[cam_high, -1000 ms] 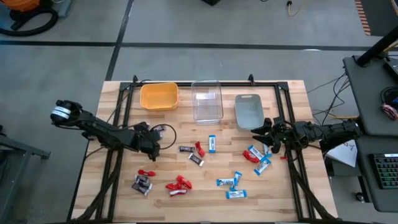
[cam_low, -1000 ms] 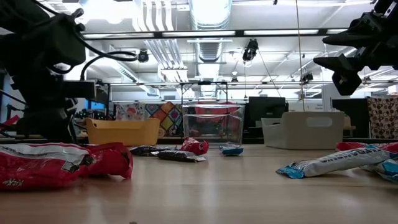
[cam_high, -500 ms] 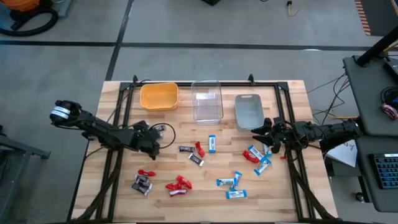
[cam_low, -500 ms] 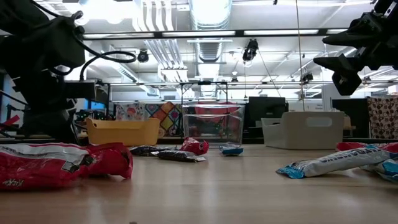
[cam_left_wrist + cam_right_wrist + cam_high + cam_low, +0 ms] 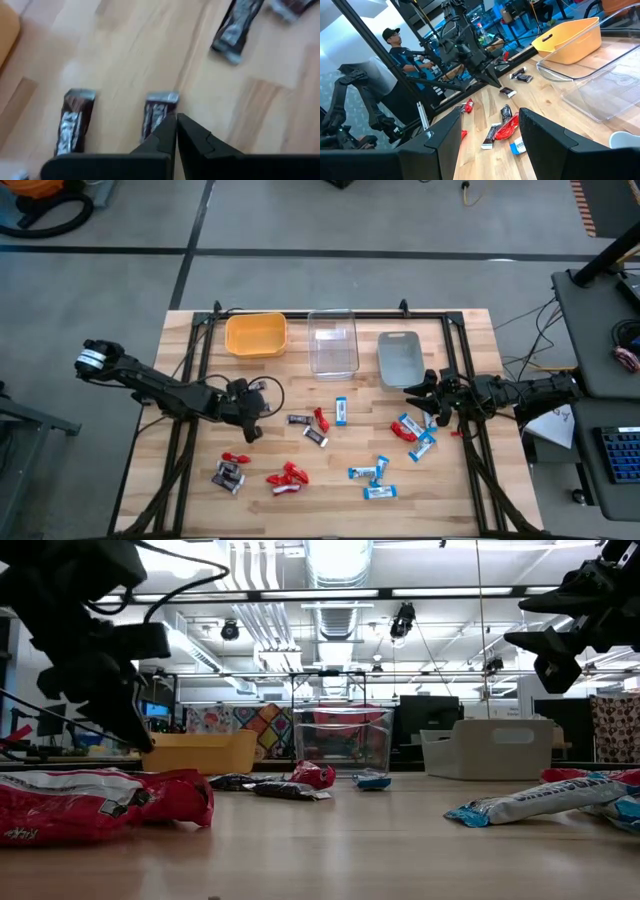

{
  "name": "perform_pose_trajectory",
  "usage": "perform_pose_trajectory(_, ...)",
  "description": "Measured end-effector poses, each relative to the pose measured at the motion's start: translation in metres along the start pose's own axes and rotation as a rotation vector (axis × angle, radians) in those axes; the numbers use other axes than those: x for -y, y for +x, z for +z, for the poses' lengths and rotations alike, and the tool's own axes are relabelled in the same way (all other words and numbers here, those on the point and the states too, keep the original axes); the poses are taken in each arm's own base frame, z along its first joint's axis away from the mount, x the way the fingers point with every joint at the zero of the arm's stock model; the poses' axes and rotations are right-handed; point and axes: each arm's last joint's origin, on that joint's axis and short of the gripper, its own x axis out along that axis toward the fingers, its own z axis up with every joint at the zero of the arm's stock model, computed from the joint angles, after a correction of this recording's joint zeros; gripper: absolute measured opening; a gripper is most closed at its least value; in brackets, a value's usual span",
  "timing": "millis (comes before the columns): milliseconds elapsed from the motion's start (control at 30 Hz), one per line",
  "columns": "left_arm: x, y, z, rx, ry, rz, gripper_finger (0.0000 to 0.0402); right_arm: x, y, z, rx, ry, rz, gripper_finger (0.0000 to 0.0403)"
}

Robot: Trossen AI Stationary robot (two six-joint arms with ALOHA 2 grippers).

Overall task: Sort candy
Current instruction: Put the brown chocolate into the transparent bin

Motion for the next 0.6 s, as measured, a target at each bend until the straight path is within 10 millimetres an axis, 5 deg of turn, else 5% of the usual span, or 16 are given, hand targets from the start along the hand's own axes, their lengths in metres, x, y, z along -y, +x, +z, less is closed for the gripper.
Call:
perform_pose_trajectory(267, 0.000, 0.003, -0.003, -0.022, 0.011, -0.003, 0.0021, 0.000, 0.000, 0.000, 0.000, 0.000, 0.000, 0.0189)
perform_pose_trajectory(600, -0.003, 0.011, -0.010, -0.016, 0.000, 0.095, 0.0155, 0.000, 0.000, 0.000, 0.001, 0.001, 0.000, 0.0189)
